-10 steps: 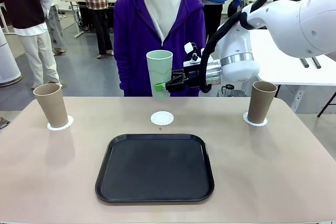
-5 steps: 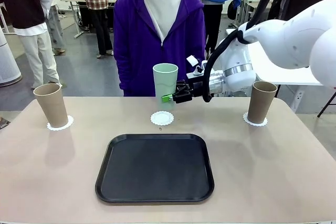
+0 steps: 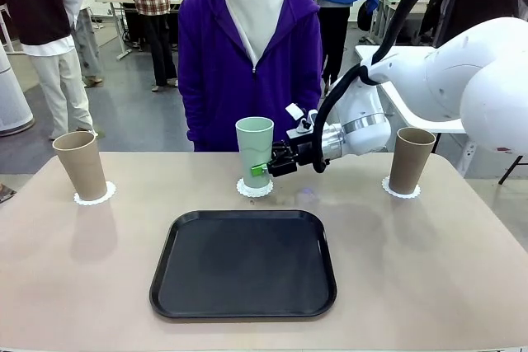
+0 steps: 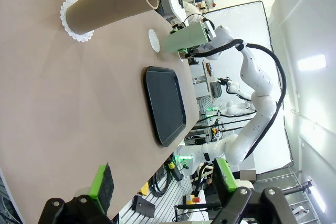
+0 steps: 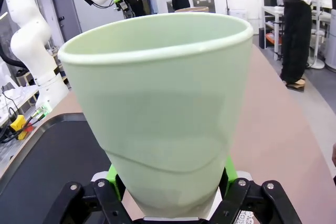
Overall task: Place coasters on the table and set cups on them.
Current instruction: Take one Reusable plastic cup from the Flat Tray and place it on a coaster set by the human.
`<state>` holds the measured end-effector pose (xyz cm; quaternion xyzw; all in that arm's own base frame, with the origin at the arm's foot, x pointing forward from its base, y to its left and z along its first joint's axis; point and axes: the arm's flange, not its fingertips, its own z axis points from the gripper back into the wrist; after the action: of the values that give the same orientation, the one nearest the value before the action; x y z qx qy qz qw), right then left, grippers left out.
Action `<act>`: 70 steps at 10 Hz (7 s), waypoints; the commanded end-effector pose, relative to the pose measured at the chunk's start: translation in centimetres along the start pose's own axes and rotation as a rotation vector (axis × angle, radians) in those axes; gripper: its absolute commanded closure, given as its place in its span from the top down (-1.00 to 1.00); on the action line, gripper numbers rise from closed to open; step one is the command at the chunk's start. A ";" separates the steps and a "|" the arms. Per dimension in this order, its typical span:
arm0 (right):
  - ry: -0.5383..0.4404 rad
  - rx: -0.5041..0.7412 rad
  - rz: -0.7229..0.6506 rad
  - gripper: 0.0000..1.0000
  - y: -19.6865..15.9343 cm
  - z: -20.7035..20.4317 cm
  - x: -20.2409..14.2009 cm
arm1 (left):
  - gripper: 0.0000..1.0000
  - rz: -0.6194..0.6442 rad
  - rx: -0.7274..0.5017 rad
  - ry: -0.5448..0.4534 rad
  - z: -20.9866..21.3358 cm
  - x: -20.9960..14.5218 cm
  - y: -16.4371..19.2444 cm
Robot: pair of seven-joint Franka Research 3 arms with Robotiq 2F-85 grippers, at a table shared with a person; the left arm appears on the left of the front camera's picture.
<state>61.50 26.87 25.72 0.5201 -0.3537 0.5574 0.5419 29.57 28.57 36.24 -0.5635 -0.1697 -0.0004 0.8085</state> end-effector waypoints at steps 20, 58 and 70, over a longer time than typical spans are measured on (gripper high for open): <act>0.037 0.000 -0.014 1.00 -3.6 -0.7 -2.6 | 1.00 -0.003 0.000 -0.009 0.2 -0.1 -0.1; 0.705 -0.643 -0.438 1.00 8.3 8.8 13.9 | 1.00 -0.003 0.000 -0.009 0.2 -0.1 -0.1; 0.848 -0.837 -0.482 1.00 14.6 6.5 23.2 | 1.00 -0.003 0.000 -0.009 0.2 -0.1 -0.1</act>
<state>51.66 23.72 52.01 0.0642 -0.1693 0.3972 0.8997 29.58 28.55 36.23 -0.5636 -0.1694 -0.0005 0.8085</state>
